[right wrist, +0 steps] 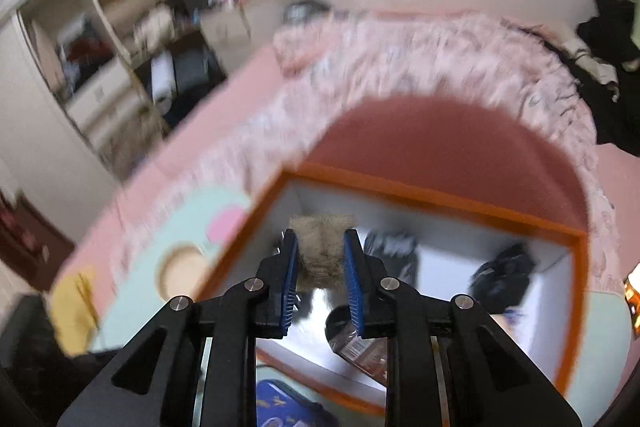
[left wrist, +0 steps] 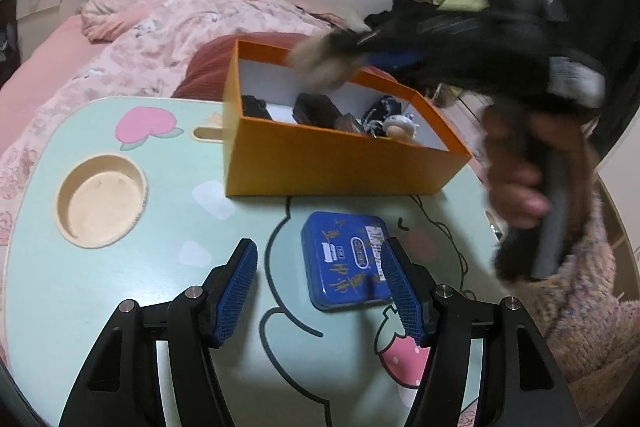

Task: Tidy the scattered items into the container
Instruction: 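Grasp the beige fluffy pompom in the box with the right gripper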

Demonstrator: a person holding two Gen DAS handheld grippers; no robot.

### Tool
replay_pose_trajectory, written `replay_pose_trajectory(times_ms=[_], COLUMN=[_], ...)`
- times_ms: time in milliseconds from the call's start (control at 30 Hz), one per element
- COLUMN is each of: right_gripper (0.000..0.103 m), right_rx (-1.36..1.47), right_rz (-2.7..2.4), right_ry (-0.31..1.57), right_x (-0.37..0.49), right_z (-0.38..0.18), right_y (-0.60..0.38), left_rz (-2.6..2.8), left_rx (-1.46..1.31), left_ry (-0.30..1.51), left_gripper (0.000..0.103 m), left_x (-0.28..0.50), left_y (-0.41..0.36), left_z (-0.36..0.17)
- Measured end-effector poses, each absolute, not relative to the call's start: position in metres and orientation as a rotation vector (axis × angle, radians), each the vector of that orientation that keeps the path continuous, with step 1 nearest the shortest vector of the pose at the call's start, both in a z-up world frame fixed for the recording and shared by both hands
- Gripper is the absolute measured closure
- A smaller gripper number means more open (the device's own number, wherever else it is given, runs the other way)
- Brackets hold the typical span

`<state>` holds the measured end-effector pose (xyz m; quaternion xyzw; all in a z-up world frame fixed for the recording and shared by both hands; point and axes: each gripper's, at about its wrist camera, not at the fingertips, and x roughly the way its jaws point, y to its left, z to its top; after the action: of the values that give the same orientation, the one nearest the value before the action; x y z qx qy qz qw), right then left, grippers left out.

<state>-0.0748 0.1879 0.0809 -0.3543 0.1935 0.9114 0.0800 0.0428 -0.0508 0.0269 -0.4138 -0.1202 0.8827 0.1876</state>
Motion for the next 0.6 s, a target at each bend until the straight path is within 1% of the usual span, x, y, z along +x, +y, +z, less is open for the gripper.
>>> replay_pose_trajectory(times_ms=[100,200,300,367,500,600], right_gripper=[0.08,0.08,0.08,0.08,0.079,0.075], right_rx=[-0.909,-0.863,-0.901,-0.952,-1.038,-1.073], right_rz=[2.789,2.828,2.835,2.801,2.745,2.675], right_ry=[0.654,0.705,0.75,0.775,0.913,1.0], right_x=[-0.038,-0.002,0.025,0.039,0.055,0.057], right_z=[0.109,0.119,0.106,0.088,0.048,0.018], right_y=[0.191,0.189,0.181,0.177,0.174,0.173], left_rz=[2.501,2.526,2.543,2.545,2.556,2.542], left_rx=[-1.17,-1.181,-1.188,-1.181,-1.16,-1.18], left_ry=[-0.335,-0.33,-0.345,-0.365,-0.351,-0.316], left_gripper=[0.036,0.033,0.032,0.032,0.031,0.027], left_x=[0.041,0.037,0.03,0.024,0.007,-0.008], left_y=[-0.056,-0.062,-0.072,-0.077,-0.077,-0.068], left_z=[0.029,0.032,0.037,0.042,0.059,0.072])
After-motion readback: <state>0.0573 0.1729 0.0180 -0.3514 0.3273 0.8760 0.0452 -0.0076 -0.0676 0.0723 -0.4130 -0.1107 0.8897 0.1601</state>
